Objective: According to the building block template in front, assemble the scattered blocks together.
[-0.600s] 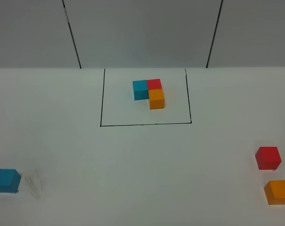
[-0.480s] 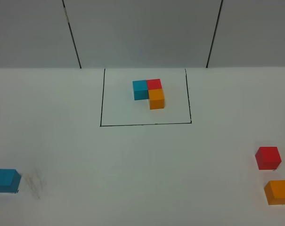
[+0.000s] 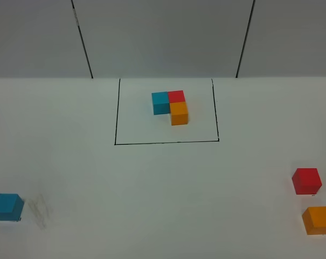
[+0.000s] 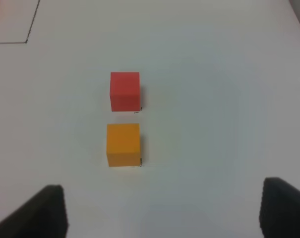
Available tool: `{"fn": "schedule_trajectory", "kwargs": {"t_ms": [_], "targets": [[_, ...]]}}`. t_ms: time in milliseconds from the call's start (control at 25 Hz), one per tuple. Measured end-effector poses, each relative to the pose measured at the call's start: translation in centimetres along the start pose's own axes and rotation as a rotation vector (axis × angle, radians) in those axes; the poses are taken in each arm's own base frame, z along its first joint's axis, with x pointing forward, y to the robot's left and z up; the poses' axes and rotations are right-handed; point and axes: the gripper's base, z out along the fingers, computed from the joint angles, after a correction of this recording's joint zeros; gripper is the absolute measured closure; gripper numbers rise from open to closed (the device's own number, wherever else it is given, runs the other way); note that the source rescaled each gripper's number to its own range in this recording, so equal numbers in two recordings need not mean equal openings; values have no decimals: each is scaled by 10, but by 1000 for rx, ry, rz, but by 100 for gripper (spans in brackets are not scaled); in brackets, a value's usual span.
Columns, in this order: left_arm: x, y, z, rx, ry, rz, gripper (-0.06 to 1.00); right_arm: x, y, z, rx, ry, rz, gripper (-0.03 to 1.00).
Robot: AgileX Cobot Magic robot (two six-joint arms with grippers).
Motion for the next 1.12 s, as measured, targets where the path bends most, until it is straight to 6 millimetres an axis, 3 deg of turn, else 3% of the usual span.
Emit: {"fn": "schedule_trajectory", "kwargs": {"t_ms": [1120], "targets": [[0, 0, 0, -4, 3, 2, 14, 0, 0, 0, 0, 0, 0, 35]]}}
